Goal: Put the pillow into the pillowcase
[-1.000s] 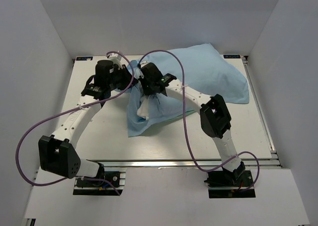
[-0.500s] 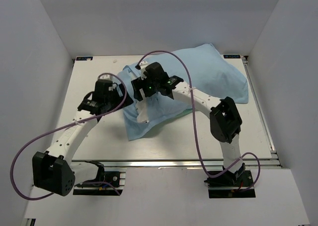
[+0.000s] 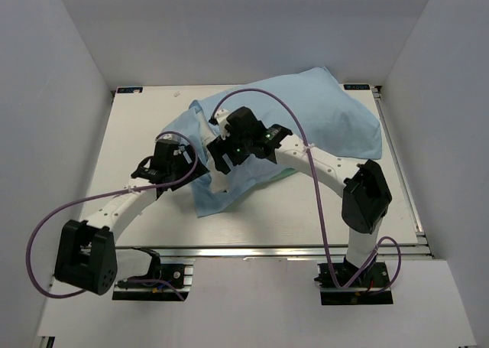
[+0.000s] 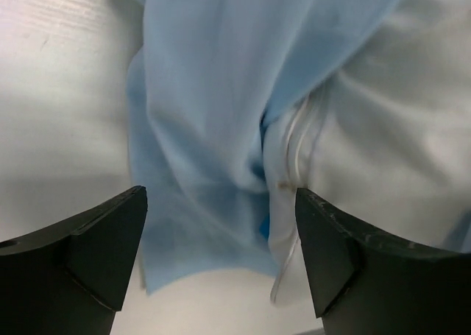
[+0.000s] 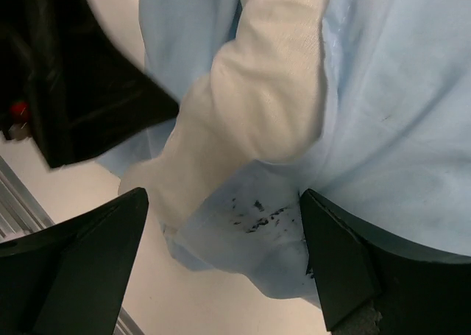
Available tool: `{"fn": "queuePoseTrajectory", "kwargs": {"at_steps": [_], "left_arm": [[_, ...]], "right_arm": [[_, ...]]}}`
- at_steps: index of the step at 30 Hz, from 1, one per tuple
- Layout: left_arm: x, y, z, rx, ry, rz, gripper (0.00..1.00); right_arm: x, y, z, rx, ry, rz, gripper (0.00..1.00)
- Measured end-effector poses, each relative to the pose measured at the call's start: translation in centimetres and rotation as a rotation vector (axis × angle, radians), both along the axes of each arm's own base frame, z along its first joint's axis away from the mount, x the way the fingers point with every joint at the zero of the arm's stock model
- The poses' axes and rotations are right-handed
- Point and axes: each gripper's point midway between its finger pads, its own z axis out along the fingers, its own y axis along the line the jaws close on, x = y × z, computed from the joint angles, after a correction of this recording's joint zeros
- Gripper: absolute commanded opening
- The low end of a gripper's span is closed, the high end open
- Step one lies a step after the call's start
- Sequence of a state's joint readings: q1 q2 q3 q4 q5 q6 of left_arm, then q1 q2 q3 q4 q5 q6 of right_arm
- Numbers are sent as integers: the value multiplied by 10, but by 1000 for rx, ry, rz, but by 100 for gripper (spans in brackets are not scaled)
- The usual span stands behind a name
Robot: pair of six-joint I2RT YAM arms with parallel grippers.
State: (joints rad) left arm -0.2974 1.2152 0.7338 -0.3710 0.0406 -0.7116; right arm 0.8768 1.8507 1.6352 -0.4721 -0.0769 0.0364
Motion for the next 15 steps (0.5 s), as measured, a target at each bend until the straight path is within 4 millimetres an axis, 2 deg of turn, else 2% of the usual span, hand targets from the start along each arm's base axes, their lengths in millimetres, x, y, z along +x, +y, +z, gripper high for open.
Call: {"fn": "queuePoseTrajectory", "kwargs": {"at_steps": [3, 4, 7, 8, 9, 10, 11, 12, 13, 15], "left_arm": [[13, -3, -14, 6, 13, 10, 81], [17, -2, -21, 17, 26, 15, 70], [29, -2, -36, 48, 63, 30, 51], [34, -2, -38, 54, 67, 32, 36], [37, -3, -38, 54, 65, 36, 28], [40, -3, -38, 56, 59, 37, 18], [42, -3, -37, 56, 51, 35, 0], [43, -3, -35, 56, 46, 34, 0], [44, -3, -33, 56, 39, 35, 0], [43, -3, -27, 56, 24, 32, 0]], "right_arm": [[-11, -4, -15, -47, 9, 7, 89], [-14, -5, -18, -60, 11, 8, 89], [-15, -6, -23, -84, 6, -14, 87], [-14, -6, -24, -86, 3, -26, 86], [-11, -6, -26, -92, -1, -39, 83], [-7, -5, -29, -101, -4, -58, 74], [-2, -4, -33, -109, -8, -78, 67], [4, -2, -39, -118, -11, -98, 57], [10, 0, -45, -128, -17, -120, 35], [22, 1, -61, -159, -20, -171, 17]]}}
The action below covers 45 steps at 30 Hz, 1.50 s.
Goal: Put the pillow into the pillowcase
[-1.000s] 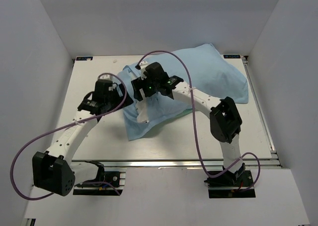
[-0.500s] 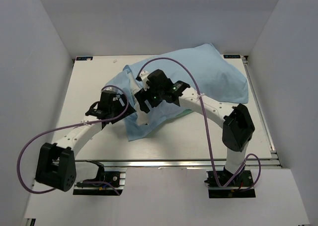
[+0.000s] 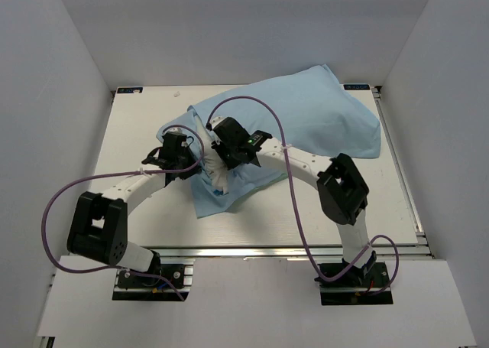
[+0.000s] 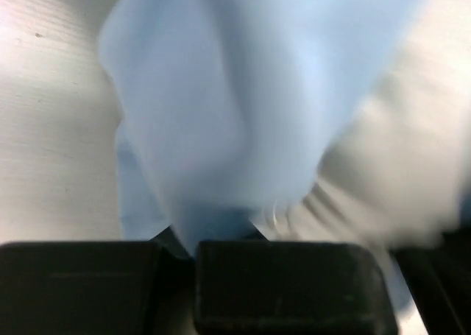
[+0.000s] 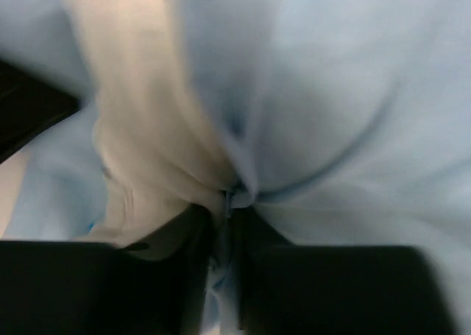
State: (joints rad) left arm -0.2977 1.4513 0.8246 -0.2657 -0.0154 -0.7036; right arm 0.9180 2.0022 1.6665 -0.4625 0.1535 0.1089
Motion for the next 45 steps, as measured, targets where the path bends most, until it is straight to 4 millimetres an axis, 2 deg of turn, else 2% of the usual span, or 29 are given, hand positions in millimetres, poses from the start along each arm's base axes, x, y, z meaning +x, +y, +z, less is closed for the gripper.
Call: {"fn": "queuePoseTrajectory", "kwargs": {"at_steps": [1, 2, 6, 9, 13, 19, 23, 26, 29, 30, 32, 34, 35, 38, 41, 45], "left_arm": [[0, 0, 5, -1, -11, -3, 0], [-2, 0, 11, -4, -26, -7, 0], [-15, -2, 52, -57, -138, -41, 0], [-33, -3, 83, -106, -229, -73, 0], [-57, -8, 109, -166, -293, -126, 0], [-81, -21, 149, -247, -363, -234, 0], [-78, -24, 176, -257, -415, -257, 0], [-68, -23, 184, -237, -414, -241, 0], [-52, -22, 177, -207, -382, -217, 0], [-47, -21, 171, -194, -362, -206, 0], [-41, -17, 160, -165, -323, -181, 0], [-42, -18, 158, -170, -306, -175, 0], [-44, -21, 164, -173, -318, -186, 0], [-54, -26, 185, -193, -377, -209, 0], [-57, 2, 183, -127, -395, -97, 0], [-69, 25, 173, -69, -385, -15, 0]], "right_arm": [[5, 0, -6, -15, -6, -17, 2], [11, 0, -12, -32, -12, -44, 0], [36, 5, -16, -46, -58, -148, 0], [56, 18, -3, -4, -90, -210, 0], [78, 31, 7, 47, -104, -278, 0], [74, 38, -13, 54, -57, -318, 0], [69, 47, -12, 77, -56, -320, 0], [57, 64, -9, 115, -53, -280, 0], [31, 77, -7, 167, -7, -171, 35], [20, 78, -6, 187, 19, -129, 55], [-1, 76, 1, 229, 77, -46, 67], [-13, 72, 14, 280, 119, 11, 85], [-16, 68, 20, 308, 140, 36, 89], [-22, 56, 38, 376, 184, 95, 89], [-31, 49, 76, 449, 177, 168, 88], [-39, 41, 125, 516, 110, 233, 88]]}}
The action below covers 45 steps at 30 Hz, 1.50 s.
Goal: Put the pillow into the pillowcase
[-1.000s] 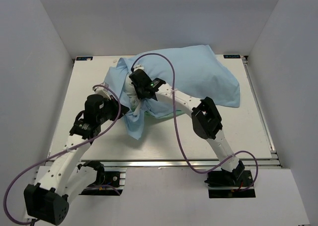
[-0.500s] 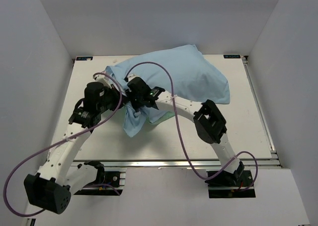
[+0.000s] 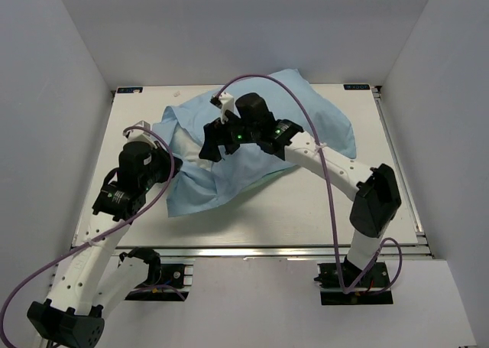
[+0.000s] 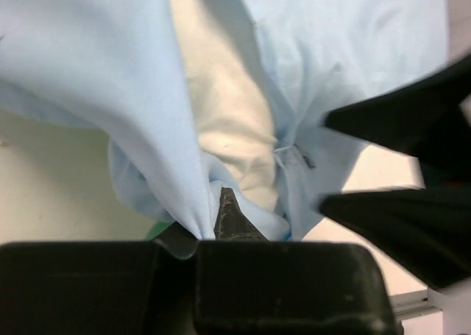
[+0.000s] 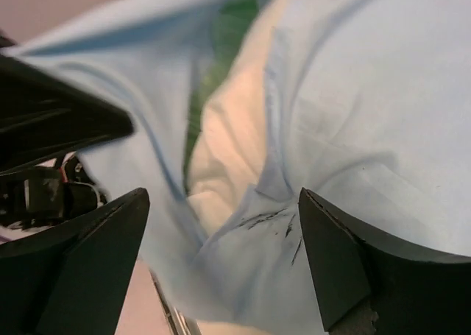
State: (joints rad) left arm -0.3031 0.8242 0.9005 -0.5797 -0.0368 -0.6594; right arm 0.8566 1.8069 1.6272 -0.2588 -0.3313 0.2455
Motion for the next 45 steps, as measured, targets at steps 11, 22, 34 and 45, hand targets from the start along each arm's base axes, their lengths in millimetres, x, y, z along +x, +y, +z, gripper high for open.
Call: {"fn": "queuePoseTrajectory", "kwargs": {"at_steps": [11, 22, 34, 45], "left_arm": [[-12, 17, -34, 48, 96, 82, 0], [-12, 18, -33, 48, 93, 86, 0], [-9, 11, -1, 97, 61, -9, 0], [17, -3, 20, 47, -32, -26, 41]], "right_arm": [[-24, -12, 43, 52, -89, 116, 33], [-38, 38, -41, -45, 61, 238, 8], [-14, 56, -153, -235, 204, 144, 4], [-18, 44, -55, -105, 138, 147, 66]]}}
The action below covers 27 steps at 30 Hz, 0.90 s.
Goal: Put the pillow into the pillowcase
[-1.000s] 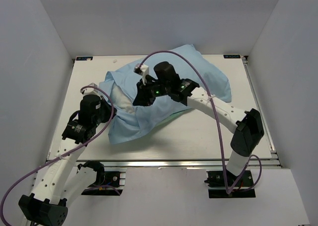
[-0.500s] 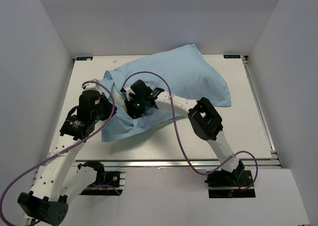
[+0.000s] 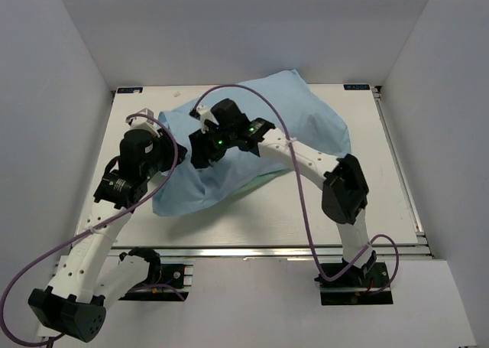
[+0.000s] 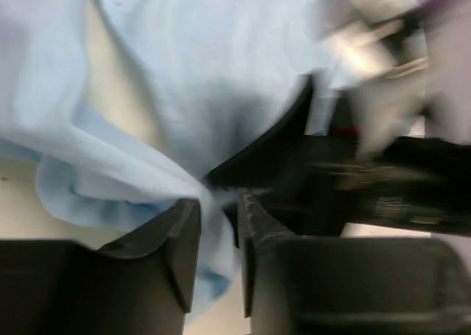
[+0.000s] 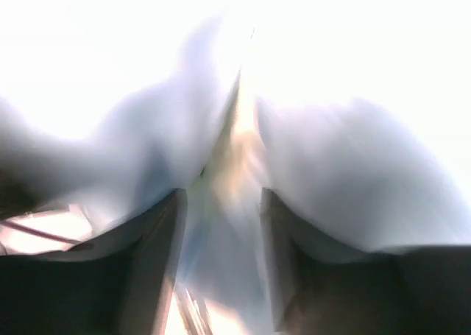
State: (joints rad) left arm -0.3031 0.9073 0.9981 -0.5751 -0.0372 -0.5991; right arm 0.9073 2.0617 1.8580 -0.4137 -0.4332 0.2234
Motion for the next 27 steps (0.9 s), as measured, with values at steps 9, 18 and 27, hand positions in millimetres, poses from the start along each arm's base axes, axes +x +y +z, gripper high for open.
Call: {"fn": "queuePoseTrajectory", "kwargs": {"at_steps": [9, 18, 27], "left_arm": [[-24, 19, -17, -16, 35, 98, 98], [-49, 39, -24, -9, 78, 186, 98], [-71, 53, -42, -6, 164, 263, 98]], "right_arm": [[69, -101, 131, 169, -127, -370, 89], [95, -215, 139, 207, -155, -560, 90], [117, -311, 88, 181, -75, -748, 89]]}}
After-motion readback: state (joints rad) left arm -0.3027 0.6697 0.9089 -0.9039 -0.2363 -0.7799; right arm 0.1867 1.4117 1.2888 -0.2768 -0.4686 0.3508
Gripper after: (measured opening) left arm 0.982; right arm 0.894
